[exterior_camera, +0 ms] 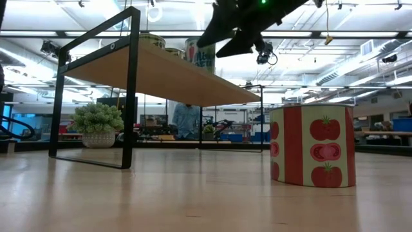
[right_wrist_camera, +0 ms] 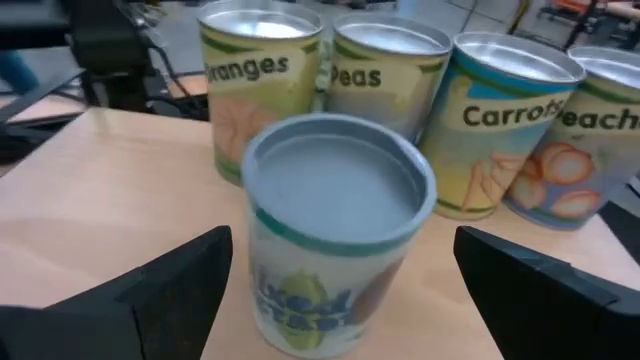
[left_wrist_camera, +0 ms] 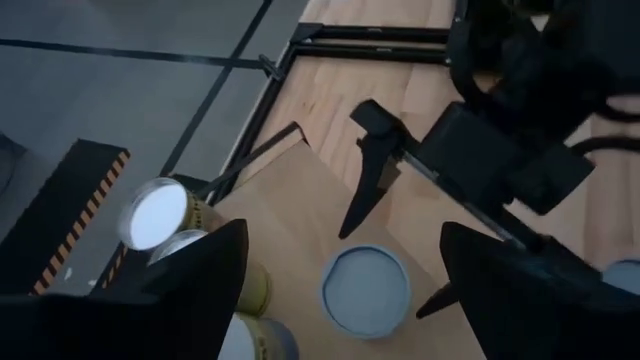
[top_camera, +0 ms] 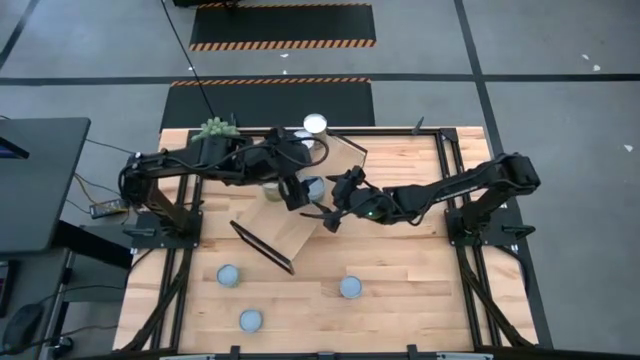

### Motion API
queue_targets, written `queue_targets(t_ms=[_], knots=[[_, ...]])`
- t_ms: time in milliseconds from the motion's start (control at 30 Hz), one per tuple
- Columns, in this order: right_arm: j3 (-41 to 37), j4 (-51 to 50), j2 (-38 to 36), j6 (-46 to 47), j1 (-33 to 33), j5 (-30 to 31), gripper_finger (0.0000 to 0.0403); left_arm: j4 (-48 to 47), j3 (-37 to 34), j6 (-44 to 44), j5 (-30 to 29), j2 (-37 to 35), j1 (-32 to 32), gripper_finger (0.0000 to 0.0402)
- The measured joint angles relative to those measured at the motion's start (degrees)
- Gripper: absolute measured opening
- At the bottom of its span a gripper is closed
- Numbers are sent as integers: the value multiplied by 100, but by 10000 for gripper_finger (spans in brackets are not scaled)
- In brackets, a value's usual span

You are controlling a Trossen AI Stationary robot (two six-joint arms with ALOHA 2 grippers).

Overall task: Pick and place cans onto a shelf
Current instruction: Put the canned mix vegetables on the shelf

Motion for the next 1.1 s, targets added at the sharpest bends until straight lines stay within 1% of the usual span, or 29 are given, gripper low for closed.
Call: queue_targets(t_ms=[267, 433, 767, 1100], knots=[[7, 368, 292, 38, -37, 245, 390, -50, 0, 12, -103, -268, 8, 334], [0, 504, 353, 179, -70, 631, 389, -84, 0, 11, -105, -361, 11, 334], [0, 380, 348, 155, -379, 759, 374, -163, -2, 106, -83, -401, 9, 334], [0, 368, 348, -678, -591, 757, 372, -297, -2, 120, -81, -401, 9, 334]])
